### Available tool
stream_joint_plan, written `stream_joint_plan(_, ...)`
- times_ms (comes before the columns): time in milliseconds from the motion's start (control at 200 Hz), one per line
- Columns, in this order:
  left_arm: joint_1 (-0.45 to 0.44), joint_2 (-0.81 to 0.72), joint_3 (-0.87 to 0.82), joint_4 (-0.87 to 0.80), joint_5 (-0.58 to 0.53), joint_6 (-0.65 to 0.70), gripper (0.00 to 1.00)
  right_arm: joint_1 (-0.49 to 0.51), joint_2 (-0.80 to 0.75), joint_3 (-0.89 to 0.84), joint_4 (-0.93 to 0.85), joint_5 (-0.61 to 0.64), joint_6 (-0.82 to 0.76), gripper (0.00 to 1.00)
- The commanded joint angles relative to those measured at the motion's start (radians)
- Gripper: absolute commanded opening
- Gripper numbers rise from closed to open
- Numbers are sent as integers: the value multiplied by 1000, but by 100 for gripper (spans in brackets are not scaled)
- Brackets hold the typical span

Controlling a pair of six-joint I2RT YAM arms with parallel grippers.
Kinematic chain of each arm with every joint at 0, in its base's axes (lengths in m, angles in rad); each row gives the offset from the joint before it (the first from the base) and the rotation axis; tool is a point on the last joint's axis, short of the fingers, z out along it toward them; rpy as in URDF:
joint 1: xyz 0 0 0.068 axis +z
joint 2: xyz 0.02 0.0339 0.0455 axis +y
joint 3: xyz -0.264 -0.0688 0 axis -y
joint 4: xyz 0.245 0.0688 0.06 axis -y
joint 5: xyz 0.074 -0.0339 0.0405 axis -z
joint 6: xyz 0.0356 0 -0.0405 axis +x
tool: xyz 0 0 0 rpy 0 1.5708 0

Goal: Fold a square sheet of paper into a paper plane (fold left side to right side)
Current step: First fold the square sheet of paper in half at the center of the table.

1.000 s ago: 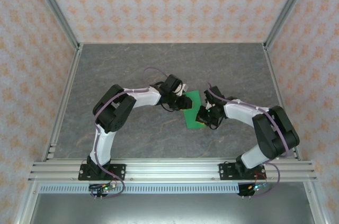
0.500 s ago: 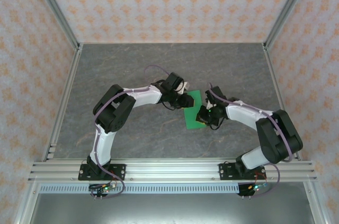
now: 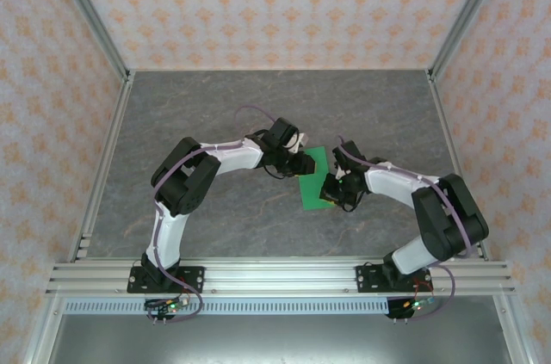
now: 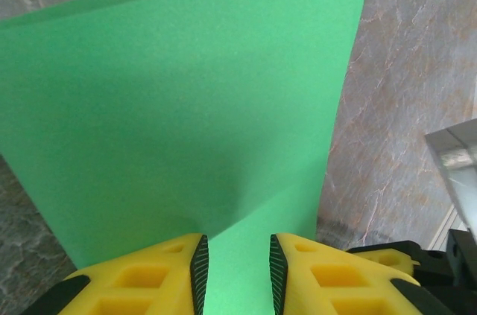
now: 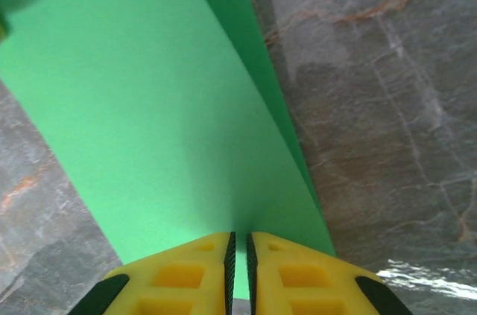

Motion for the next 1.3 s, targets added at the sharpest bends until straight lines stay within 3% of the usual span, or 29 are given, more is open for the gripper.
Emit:
stream_joint_plan(0, -4, -3, 15, -39, -11, 24, 30, 3, 36, 9, -41, 45, -17, 17)
stream_joint_plan(535, 32, 41, 50, -97, -101, 74, 29, 2, 81, 7, -110, 114, -47, 17)
stream_joint_plan(916, 77, 49, 52, -70, -106, 74, 29, 3, 90, -7, -138, 140, -74, 17)
stream_joint_plan(1296, 166, 113, 169, -87, -92, 80, 29, 3, 85, -27, -126, 126, -81, 17)
